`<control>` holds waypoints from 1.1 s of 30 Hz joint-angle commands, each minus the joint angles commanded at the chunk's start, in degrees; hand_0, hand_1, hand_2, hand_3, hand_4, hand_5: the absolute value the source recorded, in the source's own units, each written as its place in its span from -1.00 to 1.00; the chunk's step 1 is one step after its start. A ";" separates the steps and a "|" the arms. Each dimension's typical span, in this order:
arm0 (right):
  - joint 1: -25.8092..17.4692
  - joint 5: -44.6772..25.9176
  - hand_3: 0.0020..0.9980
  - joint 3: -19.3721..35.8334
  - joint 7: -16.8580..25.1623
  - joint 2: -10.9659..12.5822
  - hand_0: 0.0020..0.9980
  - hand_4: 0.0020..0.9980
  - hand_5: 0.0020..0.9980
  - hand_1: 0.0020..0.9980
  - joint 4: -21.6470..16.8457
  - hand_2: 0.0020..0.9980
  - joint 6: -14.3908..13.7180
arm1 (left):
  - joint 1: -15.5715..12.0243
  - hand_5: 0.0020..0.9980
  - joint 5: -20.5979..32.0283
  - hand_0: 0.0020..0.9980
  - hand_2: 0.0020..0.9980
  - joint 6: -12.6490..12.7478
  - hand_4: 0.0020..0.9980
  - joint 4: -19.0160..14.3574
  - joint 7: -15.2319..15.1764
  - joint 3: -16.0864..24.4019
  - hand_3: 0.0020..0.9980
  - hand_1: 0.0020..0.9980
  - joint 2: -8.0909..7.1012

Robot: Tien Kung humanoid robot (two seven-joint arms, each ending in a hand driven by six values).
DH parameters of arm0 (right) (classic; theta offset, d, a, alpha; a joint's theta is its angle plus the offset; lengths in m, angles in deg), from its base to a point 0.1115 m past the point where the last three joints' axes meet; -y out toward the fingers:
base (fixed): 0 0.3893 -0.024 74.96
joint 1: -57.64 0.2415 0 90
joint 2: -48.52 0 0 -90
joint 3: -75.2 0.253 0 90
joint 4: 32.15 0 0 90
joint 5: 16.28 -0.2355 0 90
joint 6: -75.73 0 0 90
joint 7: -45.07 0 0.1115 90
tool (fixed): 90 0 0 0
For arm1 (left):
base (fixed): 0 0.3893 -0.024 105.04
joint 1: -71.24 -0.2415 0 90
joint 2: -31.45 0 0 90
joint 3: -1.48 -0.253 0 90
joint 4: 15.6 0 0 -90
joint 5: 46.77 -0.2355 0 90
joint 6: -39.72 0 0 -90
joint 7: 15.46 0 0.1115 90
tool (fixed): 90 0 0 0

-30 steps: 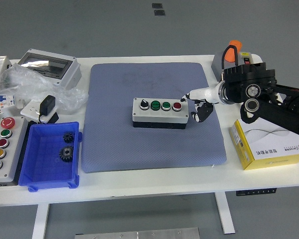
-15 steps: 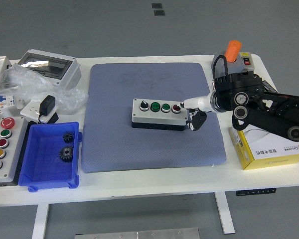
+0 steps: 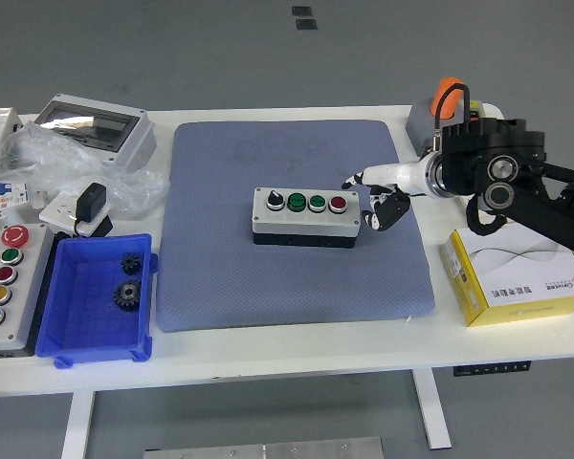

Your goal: Pick up the button,place it on the desk,press the button,press the button

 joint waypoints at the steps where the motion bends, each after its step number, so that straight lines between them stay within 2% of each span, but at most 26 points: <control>1: -1.16 1.21 1.00 2.06 0.00 0.00 0.15 -0.44 -1.00 -0.14 -0.76 -0.41 -0.72 | 0.02 -0.46 -0.01 0.41 -0.06 0.05 0.72 -0.01 0.00 -0.02 0.24 0.43 -0.02; 5: -6.92 7.70 1.00 11.00 1.35 -1.47 0.15 -0.44 -1.00 -0.14 -3.39 -0.41 -5.92 | 0.17 -0.46 0.05 0.41 -0.06 0.48 0.72 -0.11 0.00 -0.21 0.24 0.43 -0.09; 6: -8.37 9.46 1.00 13.06 2.49 -2.06 0.04 0.27 -0.83 0.03 -3.67 0.21 -7.62 | 0.21 -0.46 0.09 0.41 -0.05 0.63 0.72 -0.14 0.00 -0.27 0.23 0.43 -0.07; 11: -17.25 18.01 1.00 24.42 11.06 -4.64 0.04 0.27 -0.83 0.03 -3.00 0.21 -18.81 | 0.32 -0.46 1.78 0.41 -0.05 1.78 0.72 -0.33 0.00 -1.47 0.23 0.43 -0.06; 12: -18.90 18.71 1.00 26.42 12.98 -4.98 0.19 0.34 -0.49 0.18 -2.52 0.28 -20.88 | 0.29 -0.47 1.94 0.41 -0.06 1.97 0.70 -0.41 0.00 -1.64 0.23 0.43 -0.12; 13: -20.55 18.46 1.00 28.32 15.00 -5.32 0.19 0.34 -0.49 0.18 -1.97 0.28 -22.94 | 0.27 -0.47 2.12 0.41 -0.06 2.16 0.70 -0.50 0.00 -1.81 0.23 0.43 -0.18; 17: -27.95 13.61 1.00 35.53 23.94 -7.08 0.19 0.34 -0.49 0.18 0.46 0.28 -31.88 | 0.33 -0.47 3.07 0.41 -0.06 3.01 0.70 -0.70 0.00 -2.61 0.23 0.43 -0.29; 18: -29.69 12.25 0.67 36.98 26.00 -7.56 0.28 0.32 -0.42 0.25 0.95 0.28 -33.94 | 0.34 -0.49 3.26 0.41 -0.06 3.17 0.64 -0.72 0.00 -2.77 0.23 0.42 -0.27; 23: -38.45 5.10 0.67 43.66 36.97 -9.61 0.28 0.32 -0.42 0.25 2.77 0.28 -44.94 | 0.07 -0.49 4.08 0.41 -0.06 3.72 0.64 -0.85 0.00 -3.46 0.23 0.42 0.00; 24: -40.10 3.68 0.45 44.83 39.29 -9.90 0.33 0.30 -0.42 0.34 3.05 0.39 -47.28 | 0.01 -0.53 4.16 0.41 -0.03 3.82 0.57 -0.87 0.00 -3.55 0.23 0.41 0.07; 26: -43.17 0.80 0.45 46.63 43.68 -10.41 0.33 0.30 -0.42 0.34 3.59 0.39 -51.41 | -0.03 -0.53 4.07 0.41 -0.03 4.01 0.57 -0.89 0.00 -3.59 0.23 0.41 0.16; 29: -46.43 -3.18 0.45 47.72 49.56 -11.15 0.33 0.30 -0.42 0.34 4.18 0.39 -55.89 | 0.15 -0.53 4.13 0.41 -0.03 5.21 0.57 -0.76 0.00 -3.92 0.23 0.41 0.16; 30: -46.97 -4.39 0.43 47.89 51.26 -11.34 0.39 0.30 -0.42 0.40 4.30 0.44 -56.95 | 0.21 -0.56 4.15 0.41 0.04 5.89 0.54 -0.70 0.00 -4.09 0.23 0.42 0.17; 33: -47.84 -8.46 0.43 48.35 56.55 -12.01 0.39 0.30 -0.42 0.40 4.48 0.44 -58.30 | 0.33 -0.56 3.50 0.41 0.04 9.19 0.54 -0.31 0.00 -4.79 0.23 0.42 0.32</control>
